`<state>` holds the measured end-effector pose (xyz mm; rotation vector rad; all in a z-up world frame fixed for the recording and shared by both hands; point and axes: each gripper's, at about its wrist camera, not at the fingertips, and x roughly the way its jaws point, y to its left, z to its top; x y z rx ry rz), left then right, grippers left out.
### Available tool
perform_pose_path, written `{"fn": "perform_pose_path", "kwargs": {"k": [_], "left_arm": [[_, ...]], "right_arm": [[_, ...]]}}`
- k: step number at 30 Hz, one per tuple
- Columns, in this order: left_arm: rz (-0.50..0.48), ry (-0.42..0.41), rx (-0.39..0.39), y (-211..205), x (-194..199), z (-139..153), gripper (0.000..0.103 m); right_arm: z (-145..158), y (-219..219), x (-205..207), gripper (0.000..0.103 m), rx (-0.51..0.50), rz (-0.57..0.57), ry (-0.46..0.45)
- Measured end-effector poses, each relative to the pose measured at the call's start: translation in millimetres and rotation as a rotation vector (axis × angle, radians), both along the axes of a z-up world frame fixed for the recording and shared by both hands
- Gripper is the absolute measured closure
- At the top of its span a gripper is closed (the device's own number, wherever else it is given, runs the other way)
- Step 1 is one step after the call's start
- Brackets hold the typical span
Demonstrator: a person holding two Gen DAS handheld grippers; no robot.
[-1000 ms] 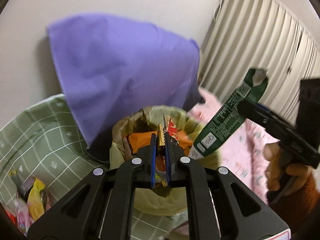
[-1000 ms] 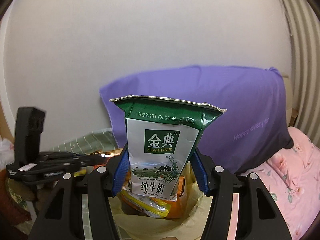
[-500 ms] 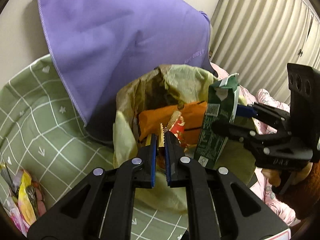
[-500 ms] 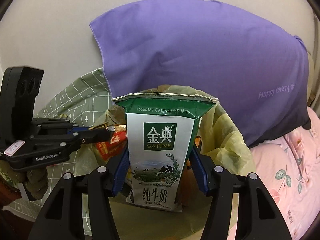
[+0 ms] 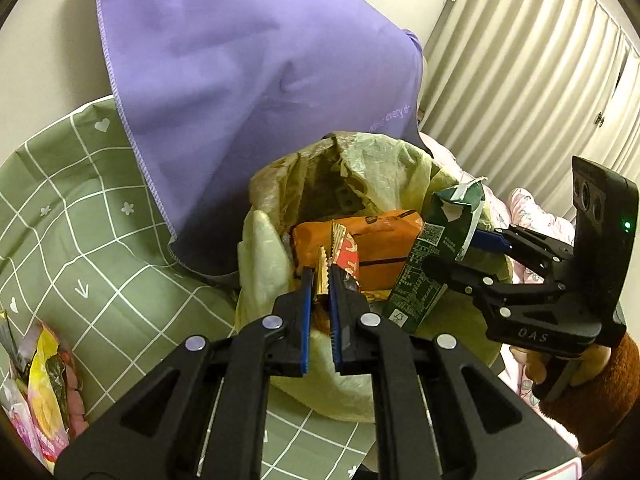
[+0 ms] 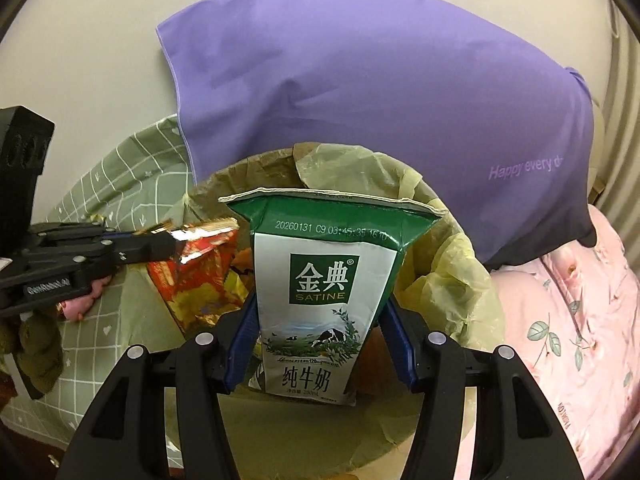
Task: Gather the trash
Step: 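Carry the wrapper and milk carton over the trash bag and release the wrapper, then lower the milk carton into the trash bag and open the right gripper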
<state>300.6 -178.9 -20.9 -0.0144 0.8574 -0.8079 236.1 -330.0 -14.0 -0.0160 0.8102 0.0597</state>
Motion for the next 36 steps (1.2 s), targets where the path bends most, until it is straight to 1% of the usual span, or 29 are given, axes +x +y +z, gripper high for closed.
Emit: {"fn": "perform_pose_path", "kwargs": {"k": [4, 7, 9, 12, 17, 19, 22, 24, 26, 27, 28, 30, 32, 36], "left_arm": [[0.011, -0.001, -0.036, 1.8, 1.3, 4.4, 0.094], [0.012, -0.001, -0.058, 8.3, -0.2, 9.4, 0.085], [0.008, 0.005, -0.073, 12.9, -2.0, 12.4, 0.073], [0.017, -0.003, -0.089, 20.4, -6.4, 19.4, 0.069], [0.087, -0.03, -0.106, 45.7, -17.6, 32.4, 0.064], [0.141, -0.035, -0.114, 64.8, -24.7, 34.9, 0.062], [0.217, -0.025, -0.123, 93.7, -34.3, 32.5, 0.061], [0.263, -0.014, -0.123, 114.0, -41.5, 29.0, 0.061], [0.293, -0.006, -0.12, 129.0, -46.6, 26.3, 0.061], [0.31, -0.003, -0.117, 138.2, -50.6, 25.0, 0.061], [0.327, -0.003, -0.114, 147.0, -54.8, 23.9, 0.061], [0.352, -0.007, -0.107, 161.0, -62.6, 21.9, 0.06], [0.387, -0.012, -0.098, 176.1, -69.5, 19.9, 0.06], [0.442, -0.002, -0.113, 201.2, -74.7, 15.2, 0.057]], "right_arm": [[6.1, 0.9, -4.9, 0.049, -0.028, -0.014, -0.041], [10.0, -1.1, -9.5, 0.047, -0.038, -0.044, -0.054], [10.6, -0.5, -10.2, 0.044, -0.041, -0.059, -0.046], [13.9, 2.6, -14.7, 0.042, -0.023, -0.059, -0.058], [19.6, 13.2, -20.0, 0.041, -0.027, -0.056, -0.085], [23.4, 17.6, -22.7, 0.041, -0.025, -0.056, -0.106], [30.8, 25.2, -25.7, 0.041, -0.001, -0.03, -0.148], [34.0, 33.9, -21.6, 0.041, -0.024, -0.015, -0.153], [32.7, 40.9, -14.7, 0.041, -0.057, -0.014, -0.143], [29.3, 43.9, -8.1, 0.041, -0.068, -0.008, -0.117], [25.3, 45.7, -2.9, 0.041, -0.07, -0.002, -0.088], [11.3, 47.6, 9.1, 0.041, -0.076, 0.007, 0.004], [-1.4, 48.2, 12.1, 0.041, -0.105, -0.014, 0.06], [-9.2, 45.7, -1.9, 0.041, -0.087, -0.005, 0.065]]}}
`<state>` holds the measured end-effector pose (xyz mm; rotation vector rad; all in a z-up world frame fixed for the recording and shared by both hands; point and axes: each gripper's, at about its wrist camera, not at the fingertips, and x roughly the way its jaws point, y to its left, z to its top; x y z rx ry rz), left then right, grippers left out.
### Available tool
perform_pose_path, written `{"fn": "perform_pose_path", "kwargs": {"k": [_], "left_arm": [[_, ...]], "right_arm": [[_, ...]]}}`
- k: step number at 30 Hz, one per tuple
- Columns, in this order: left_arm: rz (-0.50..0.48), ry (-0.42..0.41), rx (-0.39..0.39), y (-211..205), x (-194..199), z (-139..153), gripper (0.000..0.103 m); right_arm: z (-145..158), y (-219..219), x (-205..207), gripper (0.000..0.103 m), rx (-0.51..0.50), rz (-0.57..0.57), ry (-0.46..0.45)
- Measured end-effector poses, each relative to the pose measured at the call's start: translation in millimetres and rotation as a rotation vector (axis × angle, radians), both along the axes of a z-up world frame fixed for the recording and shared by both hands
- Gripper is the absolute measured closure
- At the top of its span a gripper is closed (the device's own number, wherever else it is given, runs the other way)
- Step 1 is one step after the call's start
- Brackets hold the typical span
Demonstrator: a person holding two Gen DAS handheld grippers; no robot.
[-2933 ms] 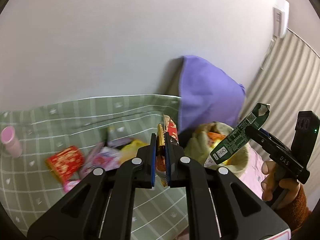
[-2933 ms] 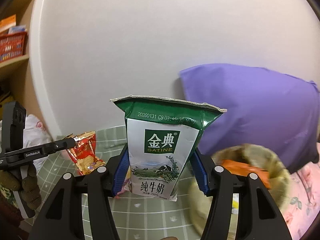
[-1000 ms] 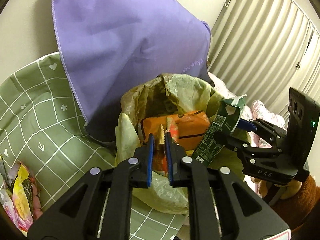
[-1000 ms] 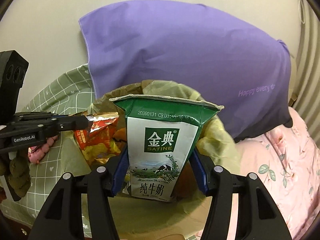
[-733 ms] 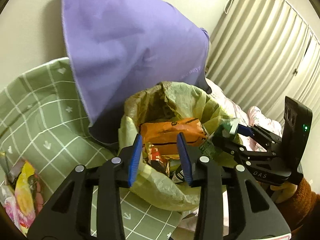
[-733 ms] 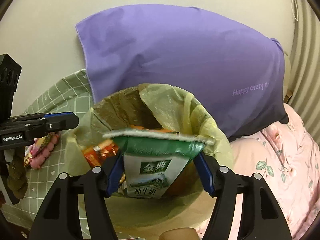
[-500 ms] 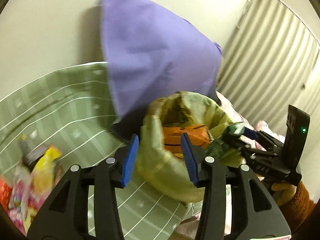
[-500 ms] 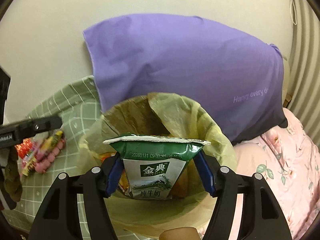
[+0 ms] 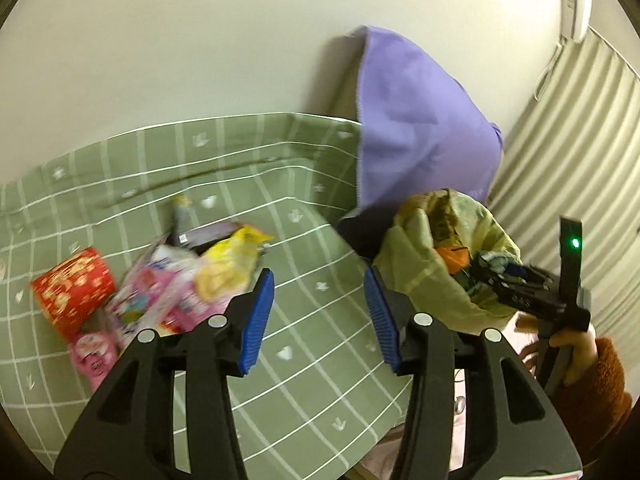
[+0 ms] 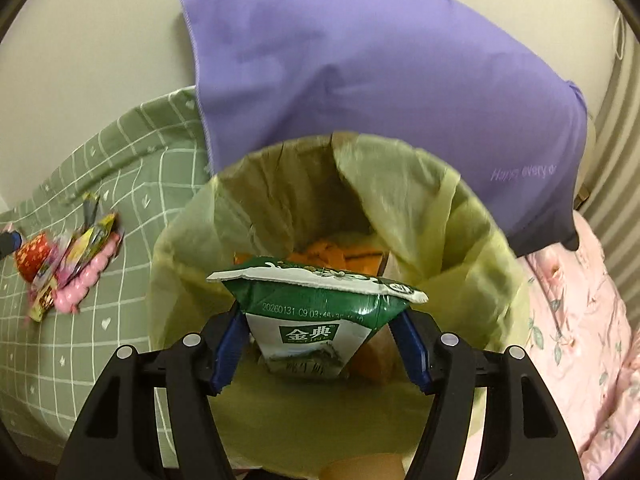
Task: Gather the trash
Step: 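Lower the milk carton into the trash bag and open the right gripper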
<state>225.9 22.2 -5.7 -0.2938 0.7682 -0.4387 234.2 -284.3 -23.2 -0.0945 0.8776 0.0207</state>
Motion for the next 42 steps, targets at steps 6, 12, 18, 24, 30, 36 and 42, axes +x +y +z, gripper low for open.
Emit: {"fn": "perform_pose_path", "kwargs": {"k": [6, 12, 18, 24, 30, 36, 42], "left_arm": [[0.056, 0.017, -0.022, 23.9, -7.4, -9.2, 0.056], [0.07, 0.027, -0.033, 33.9, -11.0, -14.0, 0.056], [0.074, 0.022, -0.034, 40.0, -15.1, -14.9, 0.056], [0.111, 0.002, -0.007, 60.7, -21.9, -15.3, 0.056], [0.202, 0.009, 0.006, 96.4, -25.8, -21.3, 0.056], [0.287, 0.022, -0.019, 127.8, -27.4, -24.0, 0.056], [0.318, 0.024, -0.018, 136.1, -32.7, -28.9, 0.056]], "right_arm": [[9.7, -2.5, -31.5, 0.04, 0.067, 0.027, -0.058], [20.6, 6.6, -55.2, 0.039, 0.062, 0.049, -0.07], [31.0, 22.3, -73.4, 0.039, 0.051, 0.0, -0.125], [44.4, 35.8, -82.6, 0.039, 0.05, -0.064, -0.192], [45.4, 41.9, -74.4, 0.039, 0.048, -0.066, -0.218], [27.8, 12.0, -8.5, 0.039, 0.043, -0.1, 0.011], [20.0, 18.9, -29.2, 0.039, 0.004, 0.024, 0.06]]}}
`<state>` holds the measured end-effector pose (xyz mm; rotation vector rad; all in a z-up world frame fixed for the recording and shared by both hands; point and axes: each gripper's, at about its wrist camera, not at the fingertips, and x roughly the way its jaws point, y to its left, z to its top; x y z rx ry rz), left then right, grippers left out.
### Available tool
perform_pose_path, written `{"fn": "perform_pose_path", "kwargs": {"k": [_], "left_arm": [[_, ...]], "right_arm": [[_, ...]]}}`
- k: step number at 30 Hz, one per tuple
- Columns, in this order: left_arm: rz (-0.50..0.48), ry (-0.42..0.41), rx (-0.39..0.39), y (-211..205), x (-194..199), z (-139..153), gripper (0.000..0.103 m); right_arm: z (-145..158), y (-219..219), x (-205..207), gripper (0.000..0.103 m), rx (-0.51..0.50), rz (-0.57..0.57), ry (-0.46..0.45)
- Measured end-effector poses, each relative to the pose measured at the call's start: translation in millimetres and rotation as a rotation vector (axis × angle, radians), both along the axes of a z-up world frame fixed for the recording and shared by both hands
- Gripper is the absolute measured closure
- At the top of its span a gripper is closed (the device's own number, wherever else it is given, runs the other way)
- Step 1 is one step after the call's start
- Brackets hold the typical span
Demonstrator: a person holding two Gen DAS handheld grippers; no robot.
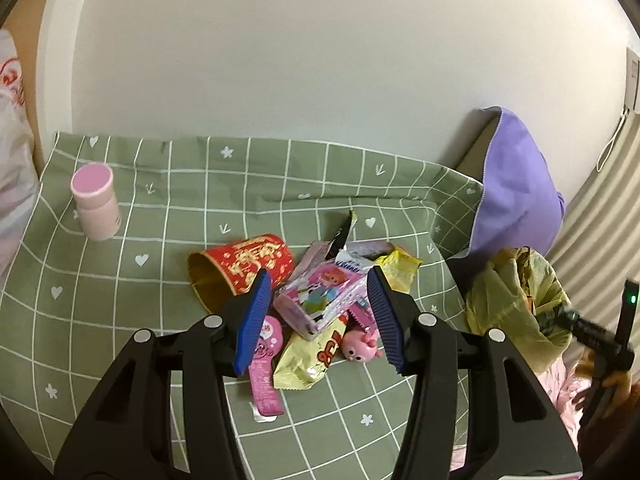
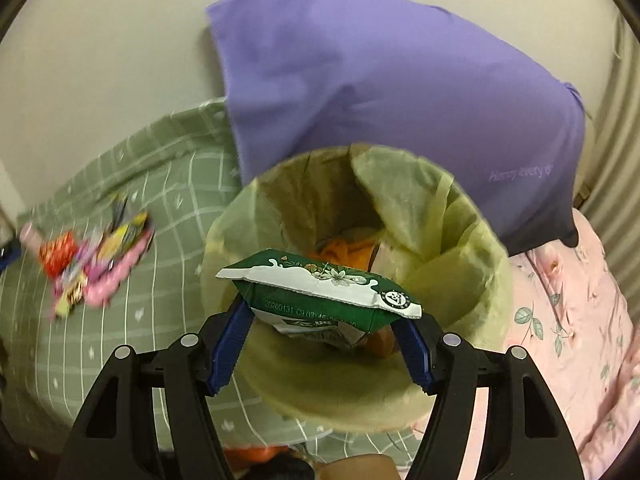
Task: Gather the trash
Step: 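Lower the milk carton into the trash bag and open the right gripper, then move both grippers back toward the pink lollipop and wrappers on the table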
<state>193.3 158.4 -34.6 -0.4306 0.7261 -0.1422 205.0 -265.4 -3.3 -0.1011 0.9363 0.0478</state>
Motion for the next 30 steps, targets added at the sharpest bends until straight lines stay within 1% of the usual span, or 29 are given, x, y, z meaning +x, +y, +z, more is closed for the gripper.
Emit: {"fn": "perform_pose_path", "kwargs": {"k": [2, 3, 6, 9, 10, 11, 13, 15, 18, 20, 22, 24, 27, 29, 30], "left_arm": [[0.003, 0.012, -0.001, 1.1, -0.8, -3.7, 0.056], [0.003, 0.017, -0.001, 1.4, -1.3, -5.5, 0.056], [0.007, 0.021, 0.001, 1.6, -1.9, -7.7, 0.056], [0.006, 0.019, -0.002, 1.6, -1.2, -7.3, 0.056], [0.004, 0.017, 0.0, 1.6, -1.1, -7.0, 0.056], [0.003, 0.015, 0.0, 1.8, -1.5, -7.0, 0.056], [0.003, 0.014, 0.001, 2.9, -1.1, -8.0, 0.056], [0.009, 0.017, -0.001, 4.9, -0.6, -10.1, 0.056], [0.023, 0.011, 0.003, 10.7, -3.2, -12.0, 0.056], [0.035, -0.002, 0.017, 14.7, -6.1, -12.6, 0.056], [0.05, -0.004, 0.038, 19.5, -8.1, -15.2, 0.056], [0.061, 0.003, 0.041, 26.1, -9.8, -18.9, 0.056], [0.08, 0.018, 0.034, 35.5, -9.9, -25.4, 0.055], [0.085, 0.027, 0.03, 38.8, -8.2, -29.4, 0.055], [0.084, 0.028, 0.029, 39.6, -7.9, -30.4, 0.055]], "right_arm": [[-9.9, -1.4, -9.5, 0.039, 0.009, 0.003, 0.04], [-11.5, -4.4, -15.5, 0.038, 0.036, -0.001, 0.049], [-9.7, -8.2, -30.4, 0.038, 0.034, -0.015, 0.047], [0.0, -10.0, -39.9, 0.038, 0.026, -0.012, 0.036], [5.2, -10.9, -42.7, 0.038, 0.029, -0.02, 0.013], [15.8, -13.9, -47.9, 0.038, 0.052, -0.031, -0.048], [30.8, -17.3, -52.4, 0.038, 0.107, -0.048, -0.144], [40.4, -16.5, -54.3, 0.038, 0.146, -0.065, -0.219], [47.1, -2.4, -52.4, 0.038, 0.203, -0.033, -0.285], [46.3, 15.0, -47.9, 0.038, 0.213, 0.01, -0.287], [42.6, 37.6, -43.8, 0.038, 0.187, 0.055, -0.292], [34.4, 62.7, -39.4, 0.038, 0.17, 0.096, -0.295], [16.6, 90.6, -25.1, 0.038, 0.191, 0.14, -0.246], [3.7, 106.8, -16.2, 0.039, 0.226, 0.184, -0.196], [-3.7, 115.2, -12.4, 0.041, 0.247, 0.208, -0.17]]}}
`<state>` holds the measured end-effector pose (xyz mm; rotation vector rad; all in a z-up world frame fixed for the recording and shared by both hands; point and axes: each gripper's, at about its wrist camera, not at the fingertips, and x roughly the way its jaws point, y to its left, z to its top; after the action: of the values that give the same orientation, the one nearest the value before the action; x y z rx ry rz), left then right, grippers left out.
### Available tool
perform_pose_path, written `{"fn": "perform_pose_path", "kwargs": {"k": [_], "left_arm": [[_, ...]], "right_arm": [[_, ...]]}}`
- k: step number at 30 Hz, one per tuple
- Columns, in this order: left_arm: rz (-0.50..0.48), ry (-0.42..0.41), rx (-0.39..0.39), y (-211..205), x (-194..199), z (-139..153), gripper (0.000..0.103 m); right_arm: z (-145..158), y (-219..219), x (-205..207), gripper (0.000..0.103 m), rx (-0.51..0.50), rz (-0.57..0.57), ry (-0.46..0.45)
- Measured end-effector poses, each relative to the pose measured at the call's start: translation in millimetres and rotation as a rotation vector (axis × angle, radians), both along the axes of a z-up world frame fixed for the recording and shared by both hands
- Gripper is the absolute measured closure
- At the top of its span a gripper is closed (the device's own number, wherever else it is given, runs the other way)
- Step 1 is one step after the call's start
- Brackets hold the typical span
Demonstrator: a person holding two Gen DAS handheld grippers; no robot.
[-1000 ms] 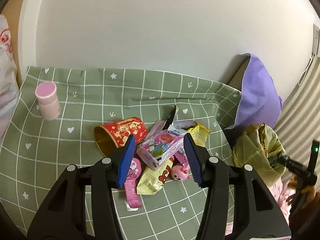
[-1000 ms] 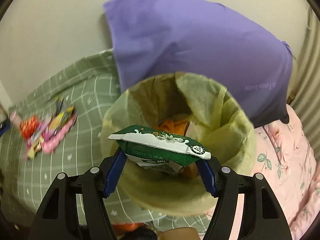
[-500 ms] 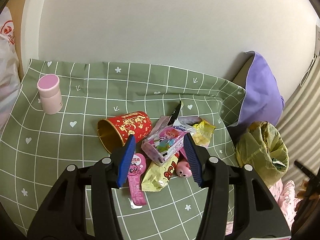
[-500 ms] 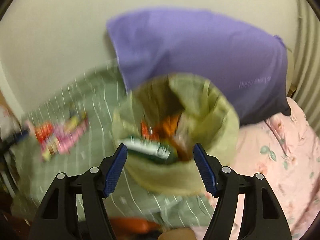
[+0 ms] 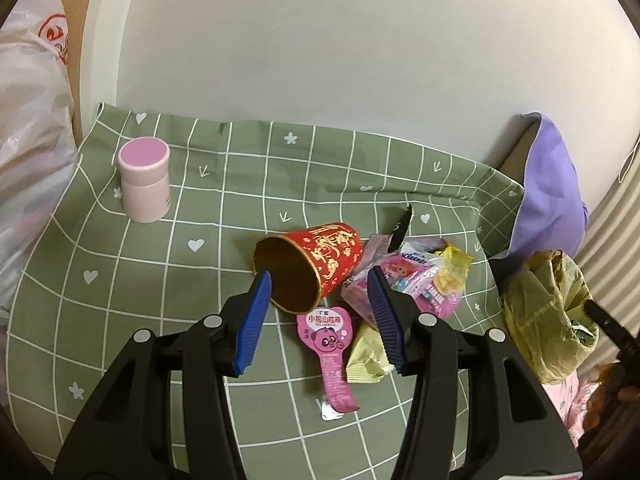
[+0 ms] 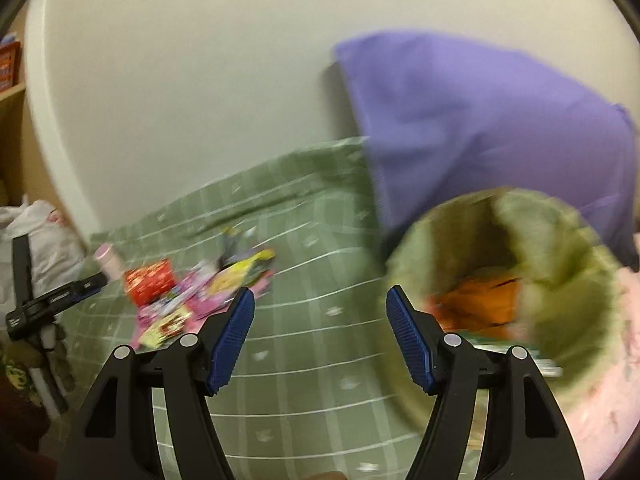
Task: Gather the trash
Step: 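Move both grippers back toward the pink lollipop and wrappers on the table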
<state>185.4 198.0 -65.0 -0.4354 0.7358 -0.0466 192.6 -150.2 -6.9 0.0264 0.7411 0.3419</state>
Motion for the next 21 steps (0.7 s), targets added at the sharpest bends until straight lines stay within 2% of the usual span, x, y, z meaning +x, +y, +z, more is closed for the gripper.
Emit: {"fn": "perform_pose_path", "kwargs": {"k": [3, 6, 10, 12, 17, 19, 21], "left_arm": [[0.001, 0.003, -0.002, -0.7, 2.7, -2.5, 0.055], [-0.006, 0.018, -0.005, -3.8, 5.0, -5.9, 0.055], [-0.027, 0.05, 0.016, -10.8, 1.5, -11.7, 0.055], [-0.039, 0.065, 0.027, -13.5, -3.1, -14.9, 0.055], [-0.063, 0.093, 0.05, -14.3, -10.4, -21.2, 0.055], [-0.063, 0.096, 0.04, -11.6, -10.1, -22.9, 0.055], [-0.059, 0.096, 0.027, -9.2, -8.8, -24.0, 0.055]], "right_arm": [[-17.3, 25.2, 8.2, 0.041, 0.002, 0.031, 0.03], [-31.6, 48.0, 19.8, 0.041, -0.05, 0.005, 0.032], [-46.7, 70.1, 44.9, 0.041, 0.014, 0.069, 0.052], [-61.4, 84.5, 65.7, 0.041, 0.017, 0.065, 0.072], [-102.5, 109.0, 109.1, 0.062, 0.069, 0.058, 0.196], [-109.4, 115.8, 114.3, 0.083, 0.094, 0.089, 0.225], [-104.7, 116.1, 109.4, 0.09, 0.106, 0.113, 0.221]]}}
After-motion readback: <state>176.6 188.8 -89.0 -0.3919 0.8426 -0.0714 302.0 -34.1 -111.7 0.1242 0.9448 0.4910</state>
